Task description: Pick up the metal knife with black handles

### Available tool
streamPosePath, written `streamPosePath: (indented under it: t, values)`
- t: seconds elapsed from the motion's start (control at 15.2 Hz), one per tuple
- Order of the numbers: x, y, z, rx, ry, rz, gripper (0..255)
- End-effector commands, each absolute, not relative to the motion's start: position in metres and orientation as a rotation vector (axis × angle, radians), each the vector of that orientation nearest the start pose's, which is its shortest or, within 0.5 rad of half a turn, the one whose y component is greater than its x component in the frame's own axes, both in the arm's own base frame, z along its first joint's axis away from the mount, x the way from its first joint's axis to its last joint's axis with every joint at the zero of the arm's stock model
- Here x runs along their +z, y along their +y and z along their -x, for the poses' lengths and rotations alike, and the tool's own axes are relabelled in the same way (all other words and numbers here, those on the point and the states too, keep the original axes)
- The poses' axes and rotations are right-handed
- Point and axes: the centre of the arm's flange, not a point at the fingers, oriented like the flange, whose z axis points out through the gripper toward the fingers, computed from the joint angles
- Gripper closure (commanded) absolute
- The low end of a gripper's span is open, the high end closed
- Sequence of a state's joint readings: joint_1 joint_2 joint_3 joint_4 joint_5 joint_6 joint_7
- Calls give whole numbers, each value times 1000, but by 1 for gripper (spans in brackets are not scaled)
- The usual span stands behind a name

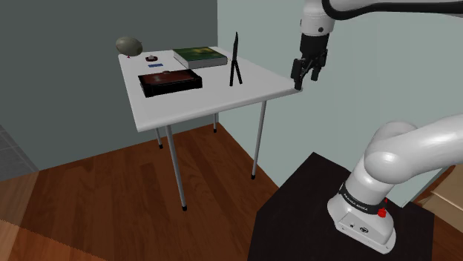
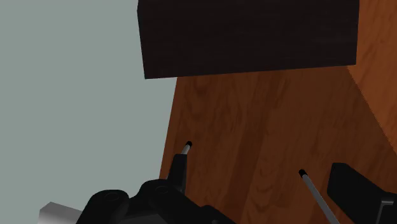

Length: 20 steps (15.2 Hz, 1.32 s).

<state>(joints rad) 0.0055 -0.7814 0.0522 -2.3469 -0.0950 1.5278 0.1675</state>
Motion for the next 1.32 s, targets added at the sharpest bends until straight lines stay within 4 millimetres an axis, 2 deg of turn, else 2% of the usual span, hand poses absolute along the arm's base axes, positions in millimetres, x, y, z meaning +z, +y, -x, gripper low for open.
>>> streamPosePath:
  t: [0.0,0.66,1.25]
  values:
    - [590,12,-303,40,209,3270,0]
    - [577,21,-408,-263,439,3244,0]
    - [582,17,-503,-535,642,3181,0]
